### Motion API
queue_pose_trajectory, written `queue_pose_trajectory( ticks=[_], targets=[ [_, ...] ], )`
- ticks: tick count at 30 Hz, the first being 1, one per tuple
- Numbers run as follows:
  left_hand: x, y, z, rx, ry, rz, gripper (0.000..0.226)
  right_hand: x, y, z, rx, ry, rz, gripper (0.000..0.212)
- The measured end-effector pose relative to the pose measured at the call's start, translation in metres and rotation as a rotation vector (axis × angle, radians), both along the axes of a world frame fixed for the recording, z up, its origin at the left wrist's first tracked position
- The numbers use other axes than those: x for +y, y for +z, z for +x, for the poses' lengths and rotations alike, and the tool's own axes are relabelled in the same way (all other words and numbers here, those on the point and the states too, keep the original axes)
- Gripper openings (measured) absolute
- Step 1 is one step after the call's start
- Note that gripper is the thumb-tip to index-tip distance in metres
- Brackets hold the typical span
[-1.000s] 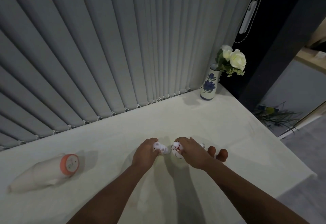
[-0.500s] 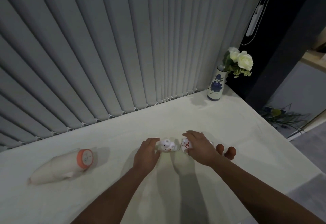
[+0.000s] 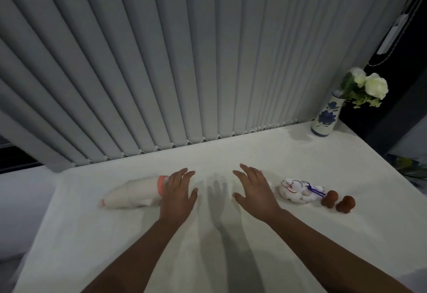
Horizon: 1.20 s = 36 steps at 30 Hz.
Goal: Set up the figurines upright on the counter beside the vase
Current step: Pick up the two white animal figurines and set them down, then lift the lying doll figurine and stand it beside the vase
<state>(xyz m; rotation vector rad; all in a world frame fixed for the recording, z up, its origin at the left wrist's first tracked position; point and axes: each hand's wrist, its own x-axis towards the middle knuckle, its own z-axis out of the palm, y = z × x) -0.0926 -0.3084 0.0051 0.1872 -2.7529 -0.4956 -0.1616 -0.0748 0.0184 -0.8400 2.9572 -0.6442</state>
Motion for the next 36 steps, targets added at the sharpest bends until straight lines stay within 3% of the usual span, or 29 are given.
queue_pose_trajectory(
  ticks=[10,18,26,36],
  targets=[
    [-0.116,-0.004,0.074,-0.027,0.189,0.014,0.058,-0.129,0.007,0.040,-0.001,0.183,-0.027,0.066],
    [-0.186,-0.022,0.113,-0.203,0.333,0.022,0.069,-0.208,0.003,0.065,0.025,0.292,0.019,0.063],
    [-0.222,-0.039,0.115,-0.251,0.342,0.099,0.072,-0.262,-0.004,0.085,0.062,0.311,0.172,0.064],
    [-0.251,-0.059,0.099,-0.266,0.201,0.118,0.069,-0.305,-0.029,0.085,0.089,0.270,0.272,0.080]
  ],
)
